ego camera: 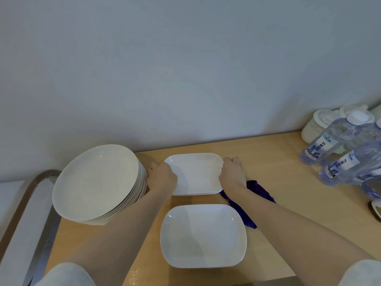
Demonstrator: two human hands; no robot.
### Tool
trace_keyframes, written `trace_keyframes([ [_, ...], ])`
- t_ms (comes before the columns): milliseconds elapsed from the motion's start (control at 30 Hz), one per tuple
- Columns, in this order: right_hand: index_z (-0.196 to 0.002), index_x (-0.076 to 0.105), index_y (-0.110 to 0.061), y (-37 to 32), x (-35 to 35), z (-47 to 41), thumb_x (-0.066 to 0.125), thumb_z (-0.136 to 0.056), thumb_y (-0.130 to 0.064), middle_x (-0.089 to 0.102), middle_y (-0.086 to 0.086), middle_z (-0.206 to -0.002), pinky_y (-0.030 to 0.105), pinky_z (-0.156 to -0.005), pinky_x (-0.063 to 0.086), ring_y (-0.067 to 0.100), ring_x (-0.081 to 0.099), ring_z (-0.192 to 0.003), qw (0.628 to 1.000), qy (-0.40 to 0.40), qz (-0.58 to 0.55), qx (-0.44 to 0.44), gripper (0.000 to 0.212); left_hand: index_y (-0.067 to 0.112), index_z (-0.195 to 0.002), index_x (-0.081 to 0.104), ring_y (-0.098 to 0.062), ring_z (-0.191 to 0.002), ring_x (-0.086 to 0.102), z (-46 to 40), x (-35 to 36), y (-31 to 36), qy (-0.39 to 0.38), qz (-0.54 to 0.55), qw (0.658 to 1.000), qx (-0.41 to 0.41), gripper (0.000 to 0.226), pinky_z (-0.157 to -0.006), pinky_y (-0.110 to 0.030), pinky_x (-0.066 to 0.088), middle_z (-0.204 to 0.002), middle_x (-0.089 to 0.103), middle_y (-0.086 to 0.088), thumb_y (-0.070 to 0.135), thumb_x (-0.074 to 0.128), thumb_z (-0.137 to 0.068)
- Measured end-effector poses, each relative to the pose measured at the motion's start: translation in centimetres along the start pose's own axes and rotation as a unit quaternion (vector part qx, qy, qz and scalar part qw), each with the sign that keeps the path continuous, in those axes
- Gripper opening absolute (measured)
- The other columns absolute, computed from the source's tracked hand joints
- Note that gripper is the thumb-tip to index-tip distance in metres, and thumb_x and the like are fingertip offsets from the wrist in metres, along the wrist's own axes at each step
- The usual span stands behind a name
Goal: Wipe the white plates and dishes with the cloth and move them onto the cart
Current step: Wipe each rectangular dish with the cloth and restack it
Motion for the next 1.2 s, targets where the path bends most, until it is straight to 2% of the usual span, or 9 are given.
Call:
trace_keyframes([
  [333,-0.118,0.049,-0.006,0.0,-0.4,0.4,0.045,-0.088,0.004,0.048,0.014,-0.119,0.028,-0.083,0.041,0.026,0.048,-0.106,0.999,-0.018,-0.035,0.008,0.032,0.003,-0.118,0.049,-0.031,-0.106,0.051,0.3,-0.1,-0.4,-0.015,0.014,1.0,-0.001,0.03,-0.086,-0.033,0.045,-0.121,0.046,-0.017,0.005,0.041,-0.089],
  [500,-0.118,0.047,-0.004,-0.1,-0.9,0.1,0.046,-0.088,0.003,0.05,0.015,-0.119,0.027,-0.083,0.042,0.025,0.052,-0.104,0.999,-0.041,-0.032,0.014,0.031,0.004,-0.111,0.054,-0.024,-0.084,0.049,0.1,-0.7,-0.7,-0.016,0.015,1.0,0.007,0.026,-0.07,-0.028,0.045,-0.112,0.051,-0.013,0.007,0.046,-0.087],
  [567,-0.117,0.046,-0.004,-0.2,-1.0,0.2,0.046,-0.088,0.002,0.051,0.016,-0.119,0.027,-0.081,0.042,0.026,0.053,-0.104,0.998,-0.045,-0.031,0.017,0.03,0.004,-0.111,0.054,-0.023,-0.081,0.048,0.1,-0.8,-0.8,-0.017,0.013,1.0,0.01,0.025,-0.069,-0.027,0.045,-0.11,0.051,-0.013,0.008,0.047,-0.087],
  [900,-0.117,0.044,-0.003,-0.5,-1.3,0.5,0.047,-0.089,0.001,0.05,0.017,-0.12,0.029,-0.077,0.043,0.028,0.054,-0.105,0.998,-0.059,-0.02,0.028,0.028,0.005,-0.112,0.055,-0.023,-0.081,0.051,0.4,-0.9,-0.7,-0.016,0.003,1.0,0.012,0.027,-0.069,-0.027,0.047,-0.109,0.052,-0.013,0.01,0.047,-0.087],
  [1067,-0.117,0.042,-0.002,-1.2,-2.0,0.4,0.047,-0.089,0.0,0.05,0.018,-0.121,0.028,-0.073,0.039,0.029,0.053,-0.106,0.998,-0.051,-0.017,0.032,0.028,0.004,-0.11,0.055,-0.024,-0.082,0.054,0.4,-1.1,-0.5,-0.008,0.015,1.0,0.016,0.026,-0.068,-0.027,0.048,-0.095,0.049,-0.009,0.01,0.049,-0.086],
  [1200,-0.119,0.042,-0.003,-1.7,-2.6,0.3,0.048,-0.09,-0.002,0.047,0.018,-0.124,0.028,-0.068,0.037,0.029,0.054,-0.105,0.997,-0.046,-0.033,0.05,0.029,0.003,-0.11,0.055,-0.025,-0.086,0.056,0.5,-1.6,-0.3,-0.01,0.025,0.999,0.017,0.025,-0.072,-0.028,0.049,-0.103,0.055,-0.013,0.009,0.047,-0.087],
])
Point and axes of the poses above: each hand's wrist, its own z-axis away from the middle knuckle, its own x-axis out of the palm, y = z × x, the point moved 4 cm from there along -z, towards the middle knuckle
